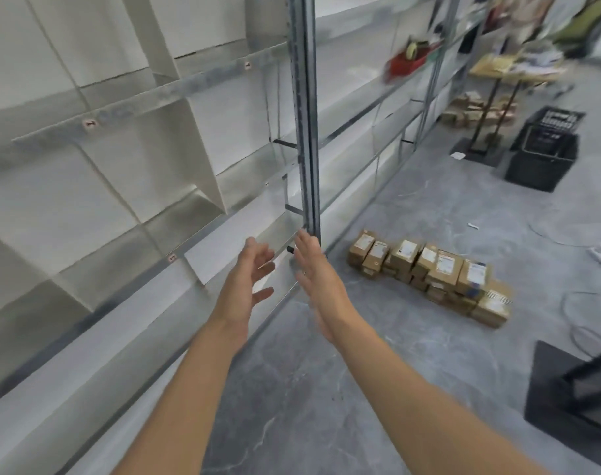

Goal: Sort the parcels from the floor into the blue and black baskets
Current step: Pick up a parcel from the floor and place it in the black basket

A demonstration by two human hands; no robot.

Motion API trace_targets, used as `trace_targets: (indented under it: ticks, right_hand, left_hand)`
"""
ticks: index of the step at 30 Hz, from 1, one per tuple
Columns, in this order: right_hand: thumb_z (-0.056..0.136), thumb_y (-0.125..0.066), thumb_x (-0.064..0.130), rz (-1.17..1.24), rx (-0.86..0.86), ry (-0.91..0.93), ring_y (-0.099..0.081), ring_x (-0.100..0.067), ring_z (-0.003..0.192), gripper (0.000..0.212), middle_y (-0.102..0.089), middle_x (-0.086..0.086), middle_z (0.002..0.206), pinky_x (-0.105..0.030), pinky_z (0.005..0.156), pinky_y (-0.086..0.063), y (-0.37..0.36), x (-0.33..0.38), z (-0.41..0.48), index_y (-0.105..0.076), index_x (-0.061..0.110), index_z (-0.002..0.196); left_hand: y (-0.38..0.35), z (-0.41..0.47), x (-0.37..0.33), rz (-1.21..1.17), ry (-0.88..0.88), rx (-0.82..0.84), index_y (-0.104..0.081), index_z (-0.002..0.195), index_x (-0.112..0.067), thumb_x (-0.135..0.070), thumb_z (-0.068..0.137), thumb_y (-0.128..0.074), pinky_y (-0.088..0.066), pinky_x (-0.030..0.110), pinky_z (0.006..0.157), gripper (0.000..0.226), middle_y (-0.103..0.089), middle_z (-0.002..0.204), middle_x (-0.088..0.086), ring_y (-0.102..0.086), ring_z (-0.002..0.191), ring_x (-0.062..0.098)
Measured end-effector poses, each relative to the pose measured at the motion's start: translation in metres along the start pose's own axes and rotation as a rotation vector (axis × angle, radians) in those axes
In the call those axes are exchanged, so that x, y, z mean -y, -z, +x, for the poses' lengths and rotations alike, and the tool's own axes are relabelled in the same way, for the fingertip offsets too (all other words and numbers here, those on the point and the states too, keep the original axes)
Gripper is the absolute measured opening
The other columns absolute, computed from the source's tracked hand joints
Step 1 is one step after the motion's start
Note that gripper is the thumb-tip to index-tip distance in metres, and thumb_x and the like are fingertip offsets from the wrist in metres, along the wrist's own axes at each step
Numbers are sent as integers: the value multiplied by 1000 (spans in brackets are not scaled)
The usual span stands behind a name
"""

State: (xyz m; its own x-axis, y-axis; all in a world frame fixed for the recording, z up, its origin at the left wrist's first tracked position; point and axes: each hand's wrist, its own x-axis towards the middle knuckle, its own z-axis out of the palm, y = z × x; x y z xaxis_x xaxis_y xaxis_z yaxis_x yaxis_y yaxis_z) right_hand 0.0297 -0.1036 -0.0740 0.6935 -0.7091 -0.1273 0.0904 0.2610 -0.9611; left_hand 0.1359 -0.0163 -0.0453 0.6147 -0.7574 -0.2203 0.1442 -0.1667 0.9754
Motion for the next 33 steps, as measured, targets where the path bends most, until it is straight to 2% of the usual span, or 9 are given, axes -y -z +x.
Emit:
trace_targets:
  ticks: [3, 6, 7, 11, 16, 21, 26, 29, 33]
  right_hand:
    - [101, -36, 72, 30, -87, -16, -33, 2, 150, 54, -35, 24, 165, -39, 130, -23, 37, 0, 29, -38, 54, 152]
    - [87, -39, 83, 34, -156, -53, -32, -5, 152, 77, -33, 23, 166, -43, 129, -22, 70, -3, 64, -35, 52, 157]
    - [87, -39, 83, 46, -176, -68, -30, -6, 154, 80, -31, 23, 167, -44, 129, -21, 80, -5, 79, -33, 50, 159]
    - [102, -36, 73, 54, -267, -97, -28, -5, 155, 65, -28, 20, 169, -44, 129, -20, 119, -15, 149, -31, 48, 161]
    - [110, -30, 58, 26, -401, -139, -29, -4, 154, 55, -29, 20, 169, -42, 130, -21, 159, -25, 242, -29, 42, 163]
    - [106, -30, 68, 67, -491, -208, -26, -6, 156, 66, -24, 19, 170, -37, 128, -21, 193, -26, 310, -25, 40, 165]
    - [107, -30, 65, 89, -564, -242, -29, -9, 155, 66, -28, 13, 170, -42, 130, -21, 235, -26, 371, -26, 35, 165]
    - [107, -31, 65, 116, -588, -281, -28, -10, 156, 65, -30, 11, 169, -40, 129, -22, 264, -29, 413, -29, 35, 164]
    - [105, -30, 68, 137, -574, -343, -25, -9, 157, 68, -24, 13, 172, -40, 129, -20, 315, -43, 474, -24, 37, 165]
  left_hand:
    - [-34, 44, 4, 7, 42, 80, -67, 117, -41, -73, 97, -41, -50, 41, 103, 46, -68, 131, -18, -63, 122, 2]
    - [-60, 94, 14, 21, 83, 115, -65, 130, -33, -71, 98, -40, -52, 41, 103, 56, -67, 133, -14, -62, 124, 5]
    - [-68, 113, 17, 29, 96, 130, -64, 134, -30, -68, 100, -36, -51, 41, 104, 58, -67, 134, -12, -61, 124, 5]
    - [-95, 197, 25, 50, 151, 193, -56, 144, -25, -63, 105, -32, -49, 40, 105, 60, -63, 139, -9, -59, 123, 3]
    - [-117, 307, 32, 68, 221, 247, -56, 143, -26, -63, 104, -32, -49, 39, 102, 58, -62, 139, -9, -59, 123, 4]
    - [-138, 394, 41, 103, 329, 284, -56, 138, -29, -63, 104, -34, -49, 42, 105, 53, -62, 140, -7, -60, 121, 6]
    - [-170, 470, 48, 157, 392, 312, -54, 144, -25, -62, 105, -32, -48, 43, 107, 58, -60, 143, -6, -58, 124, 9]
    - [-195, 516, 55, 198, 424, 323, -52, 148, -24, -63, 105, -32, -46, 44, 109, 61, -59, 144, -6, -58, 124, 8]
    - [-236, 583, 71, 244, 468, 321, -50, 150, -24, -64, 105, -32, -45, 42, 108, 63, -58, 146, -6, -57, 125, 8]
